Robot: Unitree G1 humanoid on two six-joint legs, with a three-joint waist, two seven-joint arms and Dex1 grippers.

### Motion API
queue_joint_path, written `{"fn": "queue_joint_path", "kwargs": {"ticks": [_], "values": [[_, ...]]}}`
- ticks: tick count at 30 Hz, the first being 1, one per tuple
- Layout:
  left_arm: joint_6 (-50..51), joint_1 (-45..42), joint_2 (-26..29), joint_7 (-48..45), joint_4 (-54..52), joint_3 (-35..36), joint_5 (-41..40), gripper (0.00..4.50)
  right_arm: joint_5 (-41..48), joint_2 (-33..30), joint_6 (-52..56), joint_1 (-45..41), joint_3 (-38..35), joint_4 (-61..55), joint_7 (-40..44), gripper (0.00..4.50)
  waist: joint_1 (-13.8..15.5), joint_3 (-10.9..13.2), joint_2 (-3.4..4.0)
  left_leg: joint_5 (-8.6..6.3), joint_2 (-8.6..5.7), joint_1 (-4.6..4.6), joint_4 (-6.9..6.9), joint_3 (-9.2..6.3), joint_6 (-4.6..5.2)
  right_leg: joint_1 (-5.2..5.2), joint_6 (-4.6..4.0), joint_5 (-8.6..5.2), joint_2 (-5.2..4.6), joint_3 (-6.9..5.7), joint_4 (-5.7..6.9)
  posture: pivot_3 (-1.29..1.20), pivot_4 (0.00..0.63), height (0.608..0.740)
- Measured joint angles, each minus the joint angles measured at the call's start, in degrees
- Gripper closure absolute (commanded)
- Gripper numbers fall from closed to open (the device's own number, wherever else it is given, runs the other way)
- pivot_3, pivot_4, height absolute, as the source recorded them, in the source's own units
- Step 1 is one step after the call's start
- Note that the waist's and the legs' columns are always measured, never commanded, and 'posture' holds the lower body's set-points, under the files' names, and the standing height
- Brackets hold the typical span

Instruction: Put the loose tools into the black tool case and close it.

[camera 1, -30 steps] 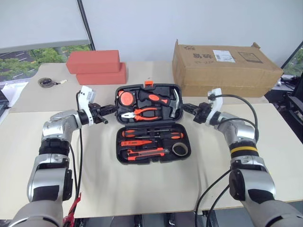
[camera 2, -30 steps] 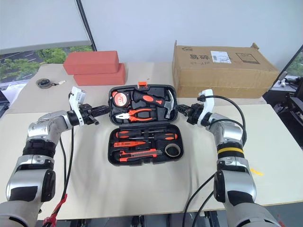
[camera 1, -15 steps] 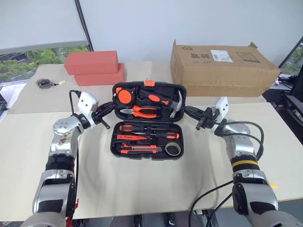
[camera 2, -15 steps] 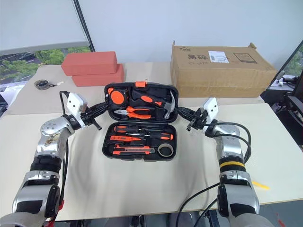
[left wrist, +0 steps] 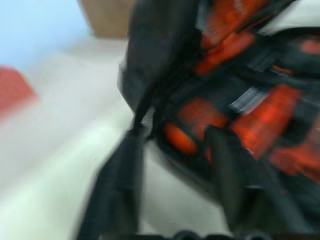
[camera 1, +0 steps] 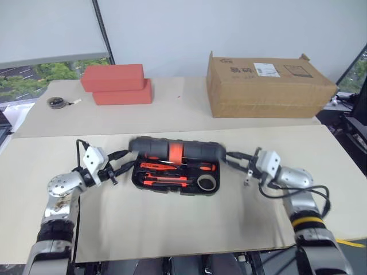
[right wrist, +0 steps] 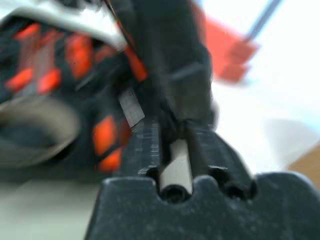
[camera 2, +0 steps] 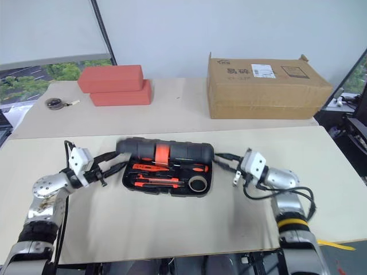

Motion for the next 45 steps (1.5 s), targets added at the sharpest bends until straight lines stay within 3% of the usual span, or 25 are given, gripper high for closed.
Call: {"fn": "queue_joint_path", "kwargs": {"ticks": [1, 3, 7, 10, 12, 17, 24, 28, 31, 37, 39, 45], "values": [[1.7, 1.7, 1.2, -1.0, -0.3, 1.4, -1.4, 0.77, 1.5, -3.7, 6.1, 3.5, 1.4, -3.7, 2.9, 1.89, 0.4, 0.0, 0.0, -0.05, 0.0, -0.06, 0.05, 0.0, 0.09, -0.04, -0.04, -0.02, -0.08, 0.04, -0.01, 0.0, 0.15, 0.712], [6.4, 3.3, 3.3, -2.2, -0.5, 4.6, -5.0, 0.04, 4.6, -9.8, 18.2, 8.4, 2.2, -11.4, 6.2, 1.83, 0.7, 0.0, 0.0, -0.12, 0.0, -0.18, 0.13, -0.06, 0.18, -0.09, -0.04, -0.02, -0.36, 0.0, -0.11, 0.0, 0.15, 0.712], [10.3, 0.4, 4.4, -0.6, 1.3, 7.8, -7.0, 0.04, 13.8, -15.1, 37.4, 11.9, 3.6, -30.6, 7.2, 1.83, 1.1, 0.0, -0.04, -0.16, 0.04, -0.01, 0.14, -0.32, 0.12, -0.04, -0.02, -0.03, -0.64, -0.26, -0.2, 0.0, 0.15, 0.712], [10.6, -2.7, 3.0, 1.2, 2.2, 7.9, -6.7, 0.04, 16.7, -15.0, 44.7, 13.0, 6.3, -38.3, 5.9, 1.83, 2.0, 0.0, -0.09, -0.16, 0.17, -0.01, 0.14, -0.35, 0.09, 0.03, -0.01, -0.04, -0.82, -0.89, -0.47, 0.0, 0.15, 0.712], [10.6, -6.8, 1.5, 3.1, 3.7, 7.8, -6.4, 0.04, 16.8, -11.8, 48.1, 12.8, 9.0, -41.2, 2.9, 1.83, 2.6, 0.0, -0.14, -0.11, 0.32, -0.28, 0.2, -0.44, 0.03, 0.01, 0.26, 0.13, -0.8, -1.37, -0.75, 0.0, 0.15, 0.712], [11.0, -17.9, -1.7, 6.8, 5.4, 7.5, -6.4, 0.04, 10.5, -2.0, 47.1, 9.0, 13.4, -37.8, -6.2, 1.83, 3.3, 0.0, -0.33, -0.09, 0.08, -0.5, 0.27, -0.26, 0.07, 0.12, 0.18, 0.46, -0.53, -1.46, -0.75, 0.0, 0.15, 0.712], [11.0, -26.3, -9.8, 7.7, 4.5, 1.2, -3.8, 0.04, 1.1, 6.9, 37.6, -3.3, 10.1, -19.2, -21.1, 1.83, 2.0, 0.0, -0.38, 0.31, -0.14, -0.51, 0.3, -0.07, -0.18, 0.17, 0.22, 0.6, -0.45, -1.33, -0.74, 0.0, 0.15, 0.712], [9.6, -28.3, -14.5, 9.1, 5.3, -4.4, 1.1, 0.04, -1.8, 8.0, 34.1, -8.3, 6.1, -14.0, -28.3, 1.83, 1.9, 0.0, -0.37, 0.64, -0.12, -0.49, 0.17, -0.12, 0.08, 0.14, 0.19, 0.59, -0.3, -1.28, -0.73, 0.0, 0.15, 0.712], [6.8, -28.6, -16.8, 12.0, 8.9, -7.5, 6.2, 0.04, -2.9, 7.8, 33.6, -8.2, 5.5, -13.5, -29.1, 1.83, 1.8, 0.0, -0.37, 0.68, -0.03, -0.54, 0.1, -0.12, 0.11, 0.06, 0.13, 0.57, -0.13, -1.26, -0.74, 0.0, 0.15, 0.712], [5.3, -31.2, -18.7, 18.3, 14.9, -12.5, 15.2, 0.04, -1.0, 6.4, 44.5, -2.0, 7.2, -25.3, -27.6, 1.83, 1.8, 0.0, -0.35, 0.43, 0.02, -0.64, 0.11, -0.18, 0.49, 0.04, 0.09, 0.57, -0.09, -1.25, -0.79, 0.0, 0.15, 0.712], [4.4, -31.4, -19.1, 19.2, 15.4, -14.1, 17.4, 0.0, -0.6, 7.0, 49.3, -0.8, 8.6, -29.8, -28.3, 2.34, 1.8, -0.1, -0.31, 0.27, 0.02, -0.55, 0.17, -0.22, 0.74, 0.12, 0.1, 0.56, -0.14, -1.23, -0.79, 0.0, 0.15, 0.712], [3.5, -31.7, -20.6, 23.1, 16.8, -15.7, 20.6, 0.0, -1.2, 10.8, 57.6, -0.6, 10.5, -34.2, -34.3, 4.26, 1.9, -0.1, -0.2, 0.04, 0.02, -0.23, 0.2, -0.32, 0.3, 0.36, 0.17, 0.6, -0.43, -1.28, -0.77, 0.0, 0.15, 0.712]]}}
